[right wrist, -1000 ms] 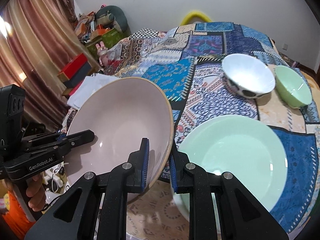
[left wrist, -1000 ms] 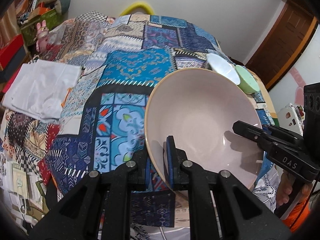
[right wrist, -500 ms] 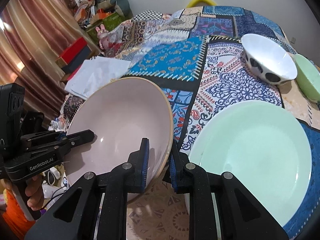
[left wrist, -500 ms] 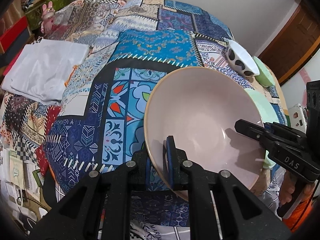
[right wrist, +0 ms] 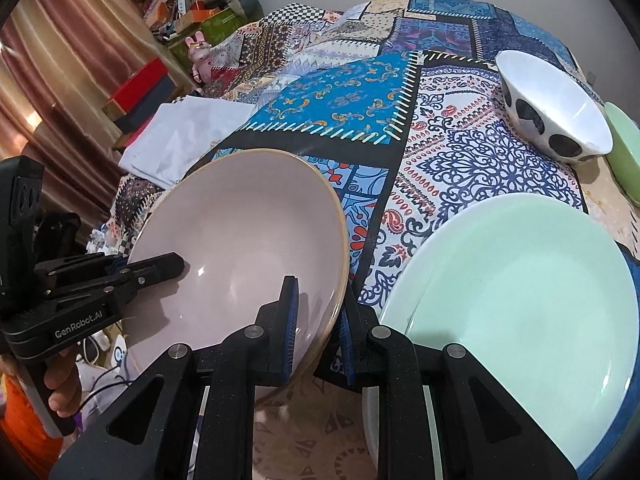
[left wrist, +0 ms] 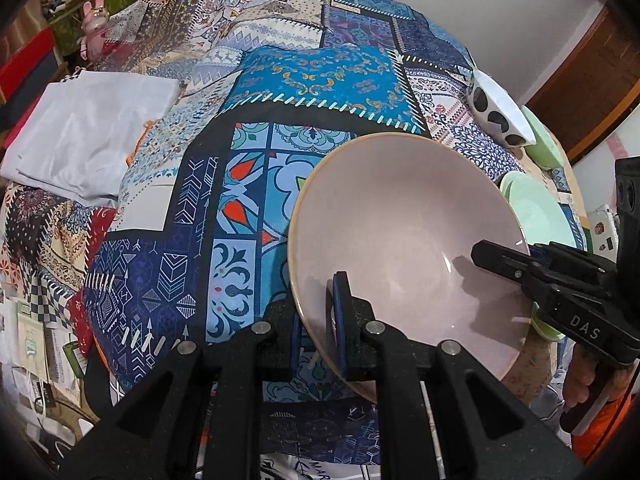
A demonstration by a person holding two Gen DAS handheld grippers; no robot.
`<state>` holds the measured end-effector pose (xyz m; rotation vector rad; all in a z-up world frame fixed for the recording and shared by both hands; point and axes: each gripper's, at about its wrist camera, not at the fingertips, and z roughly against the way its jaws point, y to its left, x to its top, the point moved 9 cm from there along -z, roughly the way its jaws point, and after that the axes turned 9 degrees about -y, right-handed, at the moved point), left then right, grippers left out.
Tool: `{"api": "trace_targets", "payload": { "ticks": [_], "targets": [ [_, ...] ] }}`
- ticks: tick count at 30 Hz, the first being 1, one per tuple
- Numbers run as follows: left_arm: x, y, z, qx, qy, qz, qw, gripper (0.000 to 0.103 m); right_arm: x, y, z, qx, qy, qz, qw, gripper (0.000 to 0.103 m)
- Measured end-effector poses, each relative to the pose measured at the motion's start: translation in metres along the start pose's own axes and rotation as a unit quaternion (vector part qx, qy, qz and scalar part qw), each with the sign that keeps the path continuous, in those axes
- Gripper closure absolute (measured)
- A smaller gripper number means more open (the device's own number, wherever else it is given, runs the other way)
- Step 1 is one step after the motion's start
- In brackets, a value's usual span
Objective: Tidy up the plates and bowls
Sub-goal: 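Lower the pink bowl onto the mint green plate and open both grippers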
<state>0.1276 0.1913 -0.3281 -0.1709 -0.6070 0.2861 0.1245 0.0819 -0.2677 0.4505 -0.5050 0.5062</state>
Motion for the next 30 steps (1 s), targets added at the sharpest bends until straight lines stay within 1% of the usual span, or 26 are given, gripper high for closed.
{"api": "trace_targets", "payload": {
  "ticks": [3,6,9,11,15,17,18,20,24,25,26,28,30],
  "targets": [
    [0.000,0.000,0.000,0.001,0.000,-0.004,1.0000,0.090,0.001,-0.001,0.003,0.004,-0.003,0.000,1.000,0.083],
    [0.001,-0.003,0.002,0.006,0.003,-0.011,0.9999,0.088,0.007,-0.003,0.012,-0.002,-0.016,0.007,1.000,0.083],
    [0.003,-0.001,0.007,0.014,0.001,-0.012,0.9998,0.079,0.011,-0.005,0.020,-0.002,-0.024,0.007,1.000,0.083],
    [0.006,0.001,0.013,0.022,-0.006,-0.014,0.9996,0.071,0.015,-0.007,0.028,-0.007,-0.032,0.008,0.999,0.083],
    [0.015,0.001,0.031,0.027,-0.020,-0.019,0.9992,0.065,0.020,-0.015,0.044,-0.014,-0.050,0.006,0.999,0.080],
    [0.021,-0.002,0.041,0.026,-0.032,-0.020,0.9989,0.057,0.022,-0.018,0.052,-0.019,-0.058,0.006,0.998,0.077],
    [0.025,-0.005,0.046,0.025,-0.039,-0.022,0.9987,0.056,0.023,-0.022,0.057,-0.022,-0.064,0.006,0.998,0.075],
    [0.033,-0.012,0.057,0.025,-0.056,-0.027,0.9978,0.051,0.026,-0.029,0.067,-0.027,-0.072,0.005,0.997,0.073],
    [0.049,-0.032,0.073,0.019,-0.080,-0.042,0.9957,0.048,0.030,-0.045,0.085,-0.041,-0.087,0.003,0.995,0.067],
    [0.053,-0.038,0.076,0.016,-0.086,-0.045,0.9951,0.044,0.031,-0.050,0.091,-0.047,-0.092,0.001,0.995,0.066],
    [0.057,-0.046,0.080,0.013,-0.094,-0.050,0.9943,0.041,0.031,-0.054,0.095,-0.050,-0.095,0.000,0.994,0.064],
    [0.066,-0.062,0.085,0.008,-0.107,-0.065,0.9921,0.038,0.035,-0.064,0.105,-0.065,-0.106,-0.001,0.992,0.060],
    [0.072,-0.076,0.087,0.003,-0.115,-0.078,0.9903,0.038,0.039,-0.077,0.116,-0.081,-0.118,-0.001,0.990,0.054]
  ]
}}
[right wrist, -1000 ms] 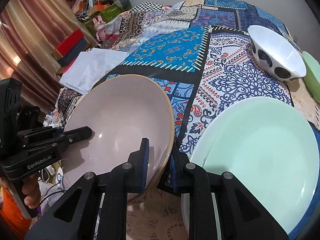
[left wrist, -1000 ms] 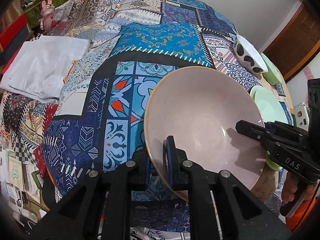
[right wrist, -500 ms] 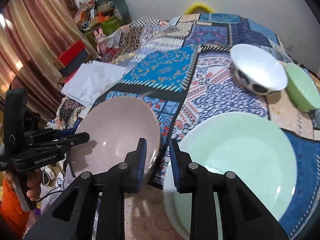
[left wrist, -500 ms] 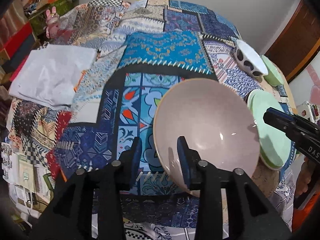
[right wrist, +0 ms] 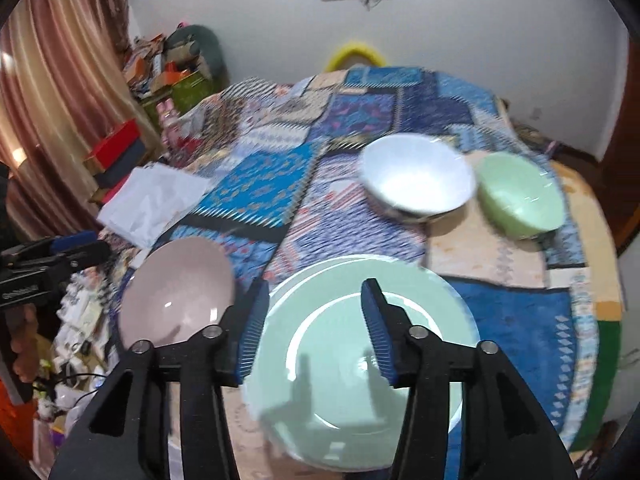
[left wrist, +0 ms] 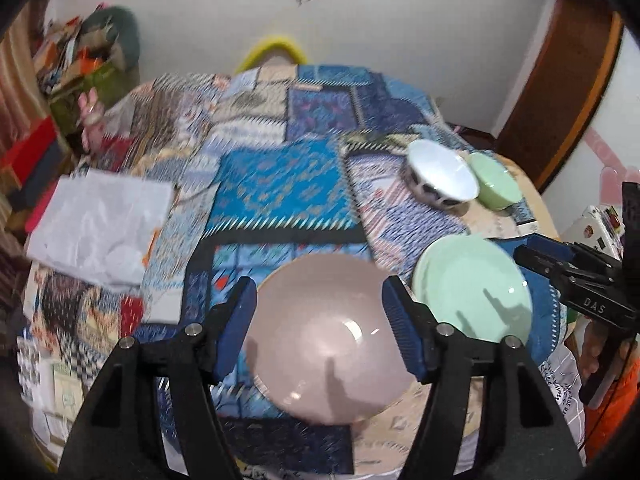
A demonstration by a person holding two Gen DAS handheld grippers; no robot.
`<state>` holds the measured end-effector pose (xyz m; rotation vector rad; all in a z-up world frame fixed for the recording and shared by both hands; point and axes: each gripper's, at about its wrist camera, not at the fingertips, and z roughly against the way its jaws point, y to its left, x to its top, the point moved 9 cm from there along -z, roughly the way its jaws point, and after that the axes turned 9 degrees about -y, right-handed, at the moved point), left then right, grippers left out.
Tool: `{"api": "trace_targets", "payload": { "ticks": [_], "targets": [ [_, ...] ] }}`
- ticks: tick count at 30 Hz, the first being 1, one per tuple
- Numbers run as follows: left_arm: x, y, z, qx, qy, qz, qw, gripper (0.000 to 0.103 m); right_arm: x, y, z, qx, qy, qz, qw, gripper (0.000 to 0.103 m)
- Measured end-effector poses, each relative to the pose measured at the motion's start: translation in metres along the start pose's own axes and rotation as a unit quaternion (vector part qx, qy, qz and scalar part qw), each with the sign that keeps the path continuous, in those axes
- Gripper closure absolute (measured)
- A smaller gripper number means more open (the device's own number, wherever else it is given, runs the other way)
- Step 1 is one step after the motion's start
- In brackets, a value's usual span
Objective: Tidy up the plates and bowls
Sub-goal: 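Lower the pink bowl onto the mint green plate and open both grippers, then grasp the white bowl with black spots by its rim with both grippers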
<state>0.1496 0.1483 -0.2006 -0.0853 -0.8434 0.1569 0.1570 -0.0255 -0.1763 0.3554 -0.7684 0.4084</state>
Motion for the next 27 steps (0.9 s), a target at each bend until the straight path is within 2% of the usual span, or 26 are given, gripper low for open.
{"api": "trace_targets", "payload": {
  "ticks": [3,7,14,27],
  "targets": [
    [0.015,-0.023,-0.003,-0.015,-0.007,-0.014,0.9998,0.037,0.009,-0.021,0.009,-0.017,-0.013,-0.008,1.000,0.046],
    [0.036,-0.054,-0.017,-0.044,-0.009,-0.020,0.9988,0.030,0.020,-0.049,0.015,-0.038,-0.025,-0.019,0.999,0.046],
    [0.062,-0.088,-0.057,-0.054,-0.001,-0.035,0.9979,0.026,0.035,-0.089,0.017,-0.069,-0.039,-0.032,0.996,0.035],
    [0.081,-0.109,-0.158,-0.042,0.042,-0.032,0.9977,0.026,0.045,-0.123,-0.047,-0.068,-0.019,-0.061,0.996,0.034]
  ]
}}
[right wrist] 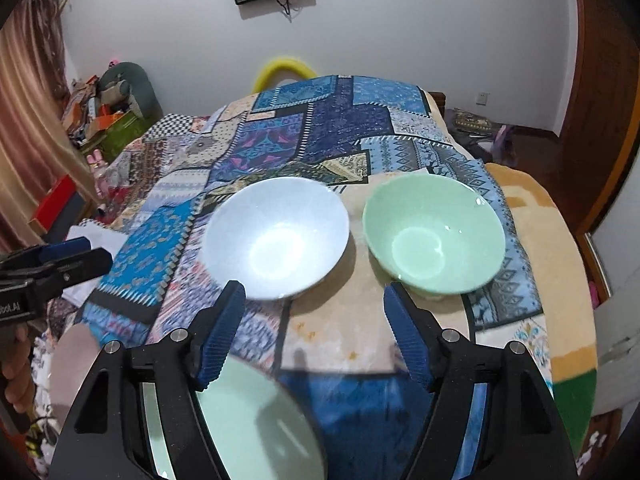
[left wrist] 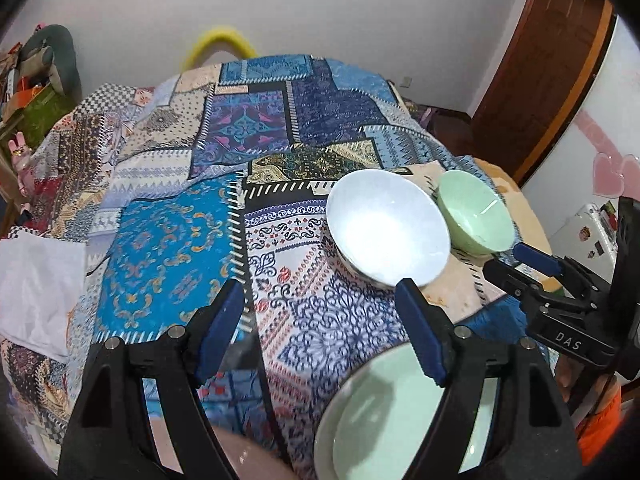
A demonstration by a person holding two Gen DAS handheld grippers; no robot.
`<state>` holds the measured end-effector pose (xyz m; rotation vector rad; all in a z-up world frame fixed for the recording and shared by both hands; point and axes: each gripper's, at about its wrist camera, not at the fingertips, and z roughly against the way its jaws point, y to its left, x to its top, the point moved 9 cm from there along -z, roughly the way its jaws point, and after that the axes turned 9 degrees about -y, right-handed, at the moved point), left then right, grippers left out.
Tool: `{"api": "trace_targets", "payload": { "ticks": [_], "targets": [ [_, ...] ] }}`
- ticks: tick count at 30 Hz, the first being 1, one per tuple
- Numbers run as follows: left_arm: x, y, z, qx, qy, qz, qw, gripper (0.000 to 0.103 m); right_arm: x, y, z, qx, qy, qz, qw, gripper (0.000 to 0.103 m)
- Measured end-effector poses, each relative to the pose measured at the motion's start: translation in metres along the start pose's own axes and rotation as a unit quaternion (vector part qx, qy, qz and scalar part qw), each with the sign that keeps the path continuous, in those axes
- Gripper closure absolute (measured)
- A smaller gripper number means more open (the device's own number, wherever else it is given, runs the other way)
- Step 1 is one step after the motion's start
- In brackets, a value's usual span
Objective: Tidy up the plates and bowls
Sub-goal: 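Grasp the white bowl with black spots by its rim with both grippers, then lift and carry the white spotted bowl toward the pink bowl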
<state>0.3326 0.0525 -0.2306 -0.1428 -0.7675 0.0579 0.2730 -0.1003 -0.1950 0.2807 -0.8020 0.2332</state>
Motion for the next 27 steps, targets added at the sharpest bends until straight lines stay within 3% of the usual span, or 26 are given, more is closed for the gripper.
{"api": "trace_targets", "payload": {
  "ticks": [2,6,11,18,20,24,27],
  "targets": [
    [0.002,0.001,-0.014,0.003,0.008,-0.003,1.0000,0.026,0.000,-0.002,-0.013,0.006,0.009,-0.008,1.000,0.037],
    [0.002,0.004,-0.036,0.006,0.019,-0.003,0.9998,0.026,-0.002,-0.006,-0.034,0.015,0.024,-0.020,0.999,0.055],
    [0.003,0.010,-0.059,0.009,0.027,-0.002,0.9996,0.026,-0.009,-0.007,-0.057,0.034,0.051,-0.044,0.997,0.069],
    [0.003,0.007,-0.085,0.009,0.040,-0.014,0.9990,0.026,-0.014,-0.007,-0.075,0.036,0.074,-0.046,0.996,0.072],
    [0.003,0.005,-0.092,0.012,0.042,-0.019,0.9989,0.029,-0.017,-0.007,-0.081,0.037,0.082,-0.047,0.995,0.079],
    [0.002,0.005,-0.103,0.016,0.048,-0.023,0.9984,0.038,-0.016,-0.005,-0.084,0.033,0.085,-0.033,0.995,0.080],
    [0.000,0.005,-0.111,0.013,0.058,-0.019,0.9981,0.050,-0.017,-0.004,-0.084,0.041,0.087,-0.026,0.995,0.082]
  ]
}}
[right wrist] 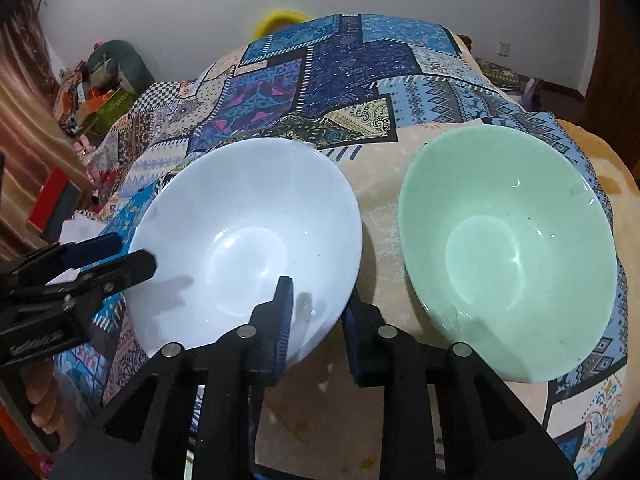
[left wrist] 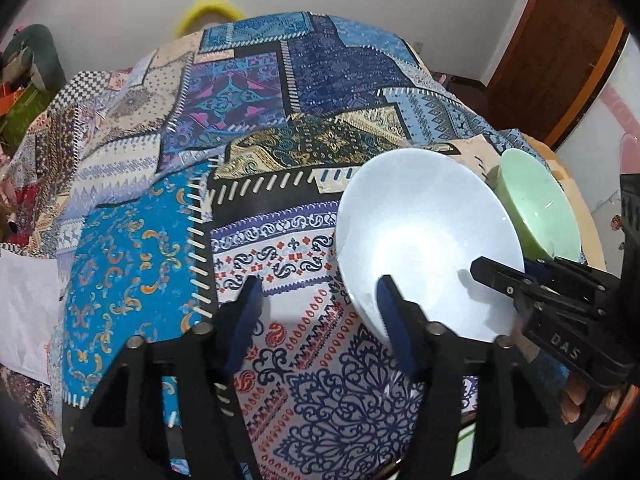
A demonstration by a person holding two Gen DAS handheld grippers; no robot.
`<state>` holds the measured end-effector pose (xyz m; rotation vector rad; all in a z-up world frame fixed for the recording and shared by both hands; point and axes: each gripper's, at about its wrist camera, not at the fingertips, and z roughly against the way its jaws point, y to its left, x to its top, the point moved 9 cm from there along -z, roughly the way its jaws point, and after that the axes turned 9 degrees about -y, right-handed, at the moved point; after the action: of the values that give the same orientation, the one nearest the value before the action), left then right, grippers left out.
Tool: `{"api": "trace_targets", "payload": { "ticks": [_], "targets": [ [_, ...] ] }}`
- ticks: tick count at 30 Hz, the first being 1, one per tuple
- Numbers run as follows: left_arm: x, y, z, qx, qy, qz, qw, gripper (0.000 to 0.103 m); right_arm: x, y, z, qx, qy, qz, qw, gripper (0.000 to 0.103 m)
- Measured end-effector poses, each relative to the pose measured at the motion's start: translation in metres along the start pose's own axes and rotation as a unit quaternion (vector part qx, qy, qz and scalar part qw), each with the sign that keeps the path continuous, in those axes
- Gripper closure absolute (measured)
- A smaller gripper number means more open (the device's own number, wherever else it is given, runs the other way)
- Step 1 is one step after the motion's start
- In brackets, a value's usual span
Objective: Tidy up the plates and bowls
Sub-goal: 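Lift and carry the white spotted bowl toward the pink bowl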
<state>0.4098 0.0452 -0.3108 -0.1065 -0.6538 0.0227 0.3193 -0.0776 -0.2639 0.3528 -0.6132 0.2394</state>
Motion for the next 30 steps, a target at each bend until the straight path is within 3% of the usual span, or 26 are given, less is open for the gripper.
{"api": "trace_targets", "payload": {
  "ticks": [6,8,9,17,30],
  "targets": [
    [-0.004,-0.006,-0.011,-0.009,0.008,0.000,0.9999,0.072,-0.001,0.004,0.001,0.015,0.000,0.010,1.000,0.082],
    [-0.006,-0.012,-0.014,-0.021,0.013,-0.007,0.9997,0.087,0.001,0.005,0.001,0.018,-0.001,0.010,1.000,0.082],
    [-0.006,-0.014,-0.015,-0.025,0.015,-0.010,0.9995,0.089,0.002,0.006,0.001,0.018,-0.003,0.010,1.000,0.082],
    [-0.007,-0.015,-0.010,-0.005,0.009,-0.014,0.9999,0.090,0.001,0.008,0.005,0.014,-0.006,0.006,1.000,0.082],
    [-0.017,-0.022,0.041,-0.011,-0.014,-0.011,0.9998,0.090,-0.005,0.021,0.034,0.024,-0.014,0.001,1.000,0.082]
  ]
}}
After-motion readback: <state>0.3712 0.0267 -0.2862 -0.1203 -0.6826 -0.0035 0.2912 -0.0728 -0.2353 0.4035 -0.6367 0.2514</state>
